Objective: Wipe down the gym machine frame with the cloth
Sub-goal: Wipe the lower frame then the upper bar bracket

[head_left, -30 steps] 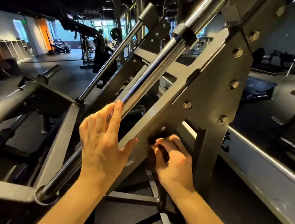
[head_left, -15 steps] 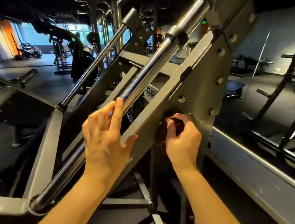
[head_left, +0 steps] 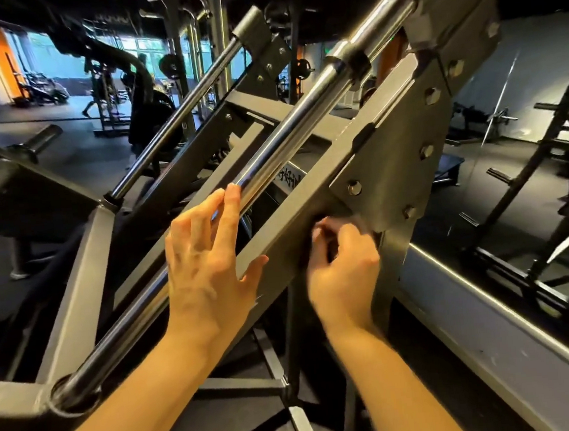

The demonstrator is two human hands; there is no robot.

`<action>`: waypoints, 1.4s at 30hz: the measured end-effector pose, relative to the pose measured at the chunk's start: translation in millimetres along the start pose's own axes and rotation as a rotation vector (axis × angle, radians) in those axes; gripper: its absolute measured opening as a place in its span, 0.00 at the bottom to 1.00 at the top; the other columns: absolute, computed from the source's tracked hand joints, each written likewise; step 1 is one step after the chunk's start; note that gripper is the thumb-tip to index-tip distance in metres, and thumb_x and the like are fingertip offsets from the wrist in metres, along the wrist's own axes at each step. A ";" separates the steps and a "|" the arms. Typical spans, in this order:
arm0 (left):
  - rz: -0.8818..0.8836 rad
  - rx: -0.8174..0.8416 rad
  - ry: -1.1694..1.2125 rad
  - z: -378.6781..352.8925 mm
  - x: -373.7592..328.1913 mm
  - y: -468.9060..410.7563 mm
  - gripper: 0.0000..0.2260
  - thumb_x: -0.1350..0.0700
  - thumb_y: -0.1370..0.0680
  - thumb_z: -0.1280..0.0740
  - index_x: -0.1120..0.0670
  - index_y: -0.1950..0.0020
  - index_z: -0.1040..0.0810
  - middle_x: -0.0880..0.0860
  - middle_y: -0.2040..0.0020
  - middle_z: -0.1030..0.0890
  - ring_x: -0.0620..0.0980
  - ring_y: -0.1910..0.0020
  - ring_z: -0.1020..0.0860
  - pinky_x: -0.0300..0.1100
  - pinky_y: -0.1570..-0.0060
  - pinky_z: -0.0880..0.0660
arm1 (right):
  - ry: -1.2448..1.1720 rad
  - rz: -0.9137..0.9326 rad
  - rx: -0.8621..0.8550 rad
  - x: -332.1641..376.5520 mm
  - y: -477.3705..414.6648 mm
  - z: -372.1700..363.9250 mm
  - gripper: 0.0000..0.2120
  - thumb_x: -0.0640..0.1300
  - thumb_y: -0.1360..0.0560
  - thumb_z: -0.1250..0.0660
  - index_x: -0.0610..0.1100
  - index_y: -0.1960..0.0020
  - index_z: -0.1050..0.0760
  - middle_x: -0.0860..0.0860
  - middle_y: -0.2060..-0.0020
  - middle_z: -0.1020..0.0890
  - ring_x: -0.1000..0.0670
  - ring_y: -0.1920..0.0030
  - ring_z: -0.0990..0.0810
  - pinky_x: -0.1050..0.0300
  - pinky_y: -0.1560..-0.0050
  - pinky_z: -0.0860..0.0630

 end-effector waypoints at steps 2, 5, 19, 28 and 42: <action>0.000 -0.003 0.007 0.1 0.4 0.8 0.45 0.53 0.31 0.20 0.58 0.19 0.39 0.60 0.27 0.31 0.60 0.31 0.33 0.63 0.36 0.30 | -0.008 0.174 0.132 10.3 33.1 -11.5 0.07 0.44 0.21 0.32 0.43 0.45 0.19 0.49 0.48 0.18 0.58 0.47 0.22 0.70 0.42 0.26; -0.003 0.011 0.001 1.3 1.2 1.5 0.46 0.52 0.32 0.19 0.58 0.19 0.38 0.59 0.26 0.31 0.60 0.31 0.33 0.62 0.36 0.30 | 0.015 0.215 0.145 -4.8 18.6 -7.9 0.09 0.45 0.20 0.34 0.43 0.43 0.19 0.48 0.46 0.18 0.54 0.46 0.19 0.71 0.39 0.28; 0.019 0.013 -0.010 -0.8 -1.4 2.5 0.47 0.53 0.31 0.19 0.58 0.18 0.40 0.60 0.27 0.31 0.61 0.31 0.33 0.64 0.35 0.31 | -0.011 -0.068 -0.007 -18.7 -20.0 9.2 0.12 0.45 0.20 0.35 0.45 0.40 0.20 0.48 0.46 0.18 0.49 0.48 0.19 0.69 0.51 0.29; 0.008 0.025 -0.007 1.7 1.3 1.7 0.46 0.51 0.31 0.20 0.57 0.18 0.39 0.59 0.26 0.31 0.60 0.30 0.33 0.65 0.35 0.31 | -0.018 0.255 0.142 -2.7 16.8 6.2 0.08 0.45 0.21 0.31 0.46 0.44 0.19 0.54 0.49 0.17 0.62 0.48 0.22 0.65 0.45 0.22; 0.084 0.112 0.013 33.7 27.8 40.6 0.42 0.52 0.31 0.24 0.56 0.20 0.36 0.58 0.27 0.30 0.60 0.30 0.32 0.61 0.33 0.33 | -0.217 -0.211 -0.116 15.7 3.7 7.6 0.13 0.45 0.24 0.25 0.46 0.41 0.21 0.57 0.48 0.19 0.61 0.47 0.20 0.73 0.47 0.24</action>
Point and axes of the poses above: each hand's wrist, its own y-axis away from the middle knuckle, its own z-axis out of the back of the hand, x = y × z, the point moved 3 cm from there along -y, towards the middle knuckle
